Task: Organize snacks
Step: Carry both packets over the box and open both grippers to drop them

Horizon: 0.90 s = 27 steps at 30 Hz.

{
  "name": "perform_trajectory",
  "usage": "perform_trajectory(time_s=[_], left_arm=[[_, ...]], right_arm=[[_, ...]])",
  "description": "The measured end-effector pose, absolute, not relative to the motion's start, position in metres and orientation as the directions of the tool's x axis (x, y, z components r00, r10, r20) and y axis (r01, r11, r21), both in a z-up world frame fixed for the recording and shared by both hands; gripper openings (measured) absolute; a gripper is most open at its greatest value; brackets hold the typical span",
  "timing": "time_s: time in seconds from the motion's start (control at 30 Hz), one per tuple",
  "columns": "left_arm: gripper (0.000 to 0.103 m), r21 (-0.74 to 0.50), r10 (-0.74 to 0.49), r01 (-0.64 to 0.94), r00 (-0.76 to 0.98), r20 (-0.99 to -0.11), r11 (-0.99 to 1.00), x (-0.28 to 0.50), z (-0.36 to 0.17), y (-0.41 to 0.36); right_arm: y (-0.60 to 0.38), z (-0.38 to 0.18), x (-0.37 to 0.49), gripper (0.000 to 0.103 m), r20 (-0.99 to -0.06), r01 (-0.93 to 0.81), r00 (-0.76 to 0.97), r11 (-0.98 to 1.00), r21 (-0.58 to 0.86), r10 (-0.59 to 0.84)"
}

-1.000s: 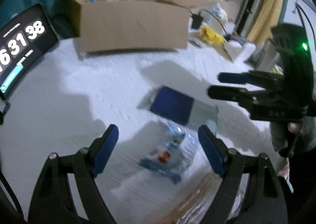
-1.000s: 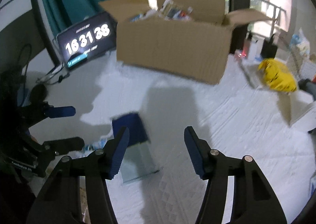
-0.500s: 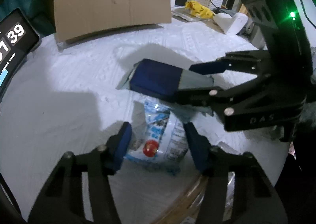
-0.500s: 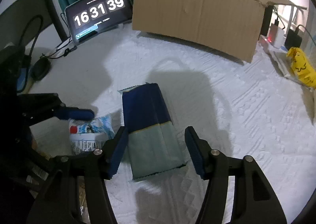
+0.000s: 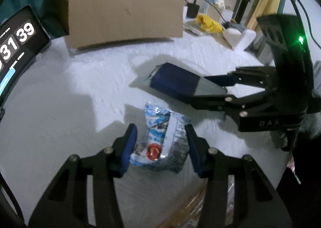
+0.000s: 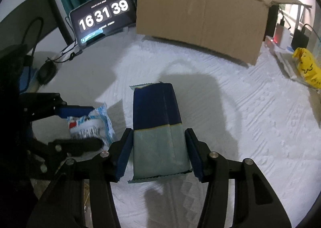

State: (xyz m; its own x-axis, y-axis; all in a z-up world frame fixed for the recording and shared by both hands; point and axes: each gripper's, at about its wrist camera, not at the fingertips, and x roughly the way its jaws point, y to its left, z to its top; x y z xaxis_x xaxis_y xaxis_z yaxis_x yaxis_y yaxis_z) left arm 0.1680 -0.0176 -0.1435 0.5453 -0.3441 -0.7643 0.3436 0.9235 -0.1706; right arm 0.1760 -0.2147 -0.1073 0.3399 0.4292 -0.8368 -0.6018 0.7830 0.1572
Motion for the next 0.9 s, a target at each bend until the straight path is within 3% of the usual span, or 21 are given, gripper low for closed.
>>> perform_trajectory(time_s=[0.9], left_arm=[[0.05,-0.196,-0.378,0.328,0.715,-0.588,0.924,0.24,-0.045,-0.01]], right_arm=[[-0.279,-0.002,0.249,0.055,-0.692,-0.495,0.587,0.862,0.104,0.42]])
